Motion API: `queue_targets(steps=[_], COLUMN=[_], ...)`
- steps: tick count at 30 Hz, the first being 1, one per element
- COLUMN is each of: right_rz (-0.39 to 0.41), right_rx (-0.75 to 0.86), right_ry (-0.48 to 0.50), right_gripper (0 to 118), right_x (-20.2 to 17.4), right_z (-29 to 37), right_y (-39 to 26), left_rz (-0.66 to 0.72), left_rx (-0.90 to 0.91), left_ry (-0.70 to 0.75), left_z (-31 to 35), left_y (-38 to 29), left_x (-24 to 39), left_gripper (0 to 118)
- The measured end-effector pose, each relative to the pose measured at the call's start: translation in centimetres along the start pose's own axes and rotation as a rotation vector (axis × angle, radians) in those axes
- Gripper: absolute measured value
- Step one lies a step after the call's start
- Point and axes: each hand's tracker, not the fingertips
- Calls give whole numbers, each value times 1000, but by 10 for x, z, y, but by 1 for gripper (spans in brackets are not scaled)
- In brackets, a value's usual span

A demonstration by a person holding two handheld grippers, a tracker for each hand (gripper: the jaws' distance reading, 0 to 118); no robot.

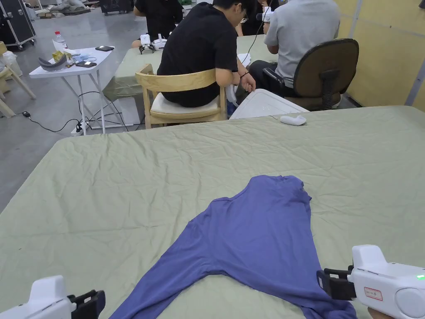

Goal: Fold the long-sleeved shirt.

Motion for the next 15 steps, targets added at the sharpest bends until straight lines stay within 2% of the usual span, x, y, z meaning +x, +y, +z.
queue_targets(steps=[2,4,5,6,7,8,9,10,15], right_rz=[7,9,8,11,14,15,11,1,-50], right_rx=[54,98,123,149,174,201,218,220,242], right_ry=[-2,-12,-11,-13,-17,-24,-26,-19,-6], right_gripper=[73,63,54,39,28,20,6,1,1], right_x=[-6,-15,-18,-21,-24,-28,-30,-32,-32], right_z=[18,37,46,56,65,72,81,89,115], right_y=[5,8,8,8,5,1,-3,-8,-23], left_rz=[-15,-51,-73,-91,-107,-113,-140,-158,-162], left_rx=[45,86,106,123,132,142,155,155,152], left_ry=[-18,-55,-74,-90,-100,-103,-119,-138,-182], left_z=[10,19,22,25,26,28,29,36,32], left_y=[11,23,27,30,32,33,33,33,34], left_x=[20,40,48,56,64,72,79,91,117], left_gripper=[58,44,34,19,10,5,1,0,0])
